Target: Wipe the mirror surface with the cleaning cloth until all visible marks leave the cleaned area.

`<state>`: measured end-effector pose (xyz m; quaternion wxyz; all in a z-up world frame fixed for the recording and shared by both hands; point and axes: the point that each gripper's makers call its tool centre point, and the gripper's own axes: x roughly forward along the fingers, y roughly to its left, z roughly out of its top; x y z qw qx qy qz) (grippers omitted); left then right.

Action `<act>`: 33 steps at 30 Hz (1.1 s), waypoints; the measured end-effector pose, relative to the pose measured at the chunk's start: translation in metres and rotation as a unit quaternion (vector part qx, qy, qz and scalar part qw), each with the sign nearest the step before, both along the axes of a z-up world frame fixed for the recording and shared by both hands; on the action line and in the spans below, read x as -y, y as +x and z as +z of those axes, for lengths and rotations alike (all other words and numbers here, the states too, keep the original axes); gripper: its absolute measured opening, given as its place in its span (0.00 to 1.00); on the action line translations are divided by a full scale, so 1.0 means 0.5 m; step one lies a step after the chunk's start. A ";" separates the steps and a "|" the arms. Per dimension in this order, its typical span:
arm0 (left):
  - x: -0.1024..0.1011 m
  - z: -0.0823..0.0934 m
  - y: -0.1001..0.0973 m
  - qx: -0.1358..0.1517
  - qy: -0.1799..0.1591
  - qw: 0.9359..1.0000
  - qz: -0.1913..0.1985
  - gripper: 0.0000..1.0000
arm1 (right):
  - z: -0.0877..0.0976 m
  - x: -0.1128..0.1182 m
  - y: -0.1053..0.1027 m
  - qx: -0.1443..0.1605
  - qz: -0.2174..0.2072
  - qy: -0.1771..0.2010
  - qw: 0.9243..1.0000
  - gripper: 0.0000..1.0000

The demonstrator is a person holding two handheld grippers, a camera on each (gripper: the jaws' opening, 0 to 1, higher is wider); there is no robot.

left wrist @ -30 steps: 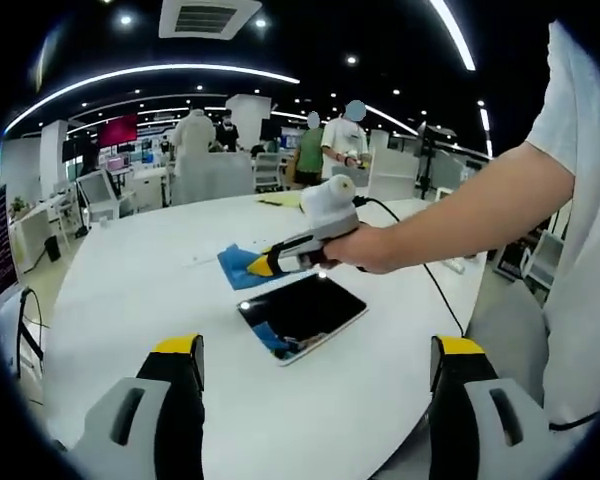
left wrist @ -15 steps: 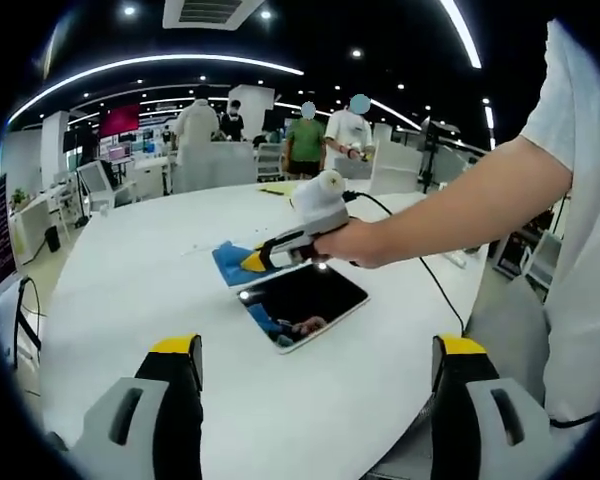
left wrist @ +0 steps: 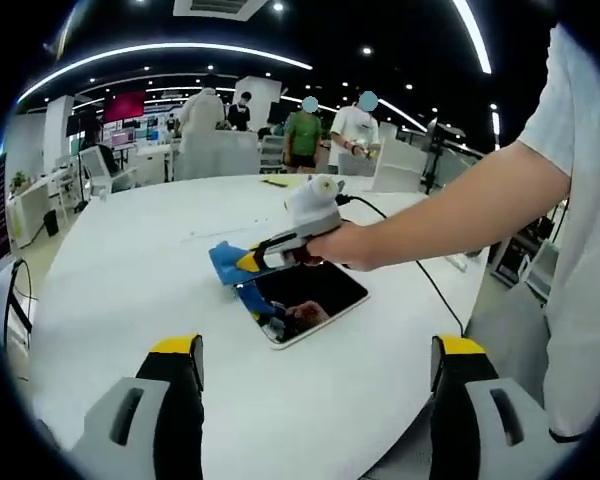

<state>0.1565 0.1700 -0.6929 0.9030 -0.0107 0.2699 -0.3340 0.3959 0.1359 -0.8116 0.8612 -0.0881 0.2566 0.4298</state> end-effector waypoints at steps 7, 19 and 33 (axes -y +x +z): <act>0.006 -0.016 0.006 -0.011 -0.009 1.000 0.009 0.95 | -0.027 -0.008 -0.002 -0.010 0.005 -0.003 1.000 0.03; 0.006 -0.031 0.010 -0.022 -0.018 1.000 0.007 0.95 | -0.056 -0.012 0.011 -0.008 -0.015 -0.002 1.000 0.03; 0.013 -0.038 0.027 -0.020 -0.017 1.000 0.000 0.94 | -0.063 -0.013 0.021 0.028 -0.023 0.010 0.999 0.03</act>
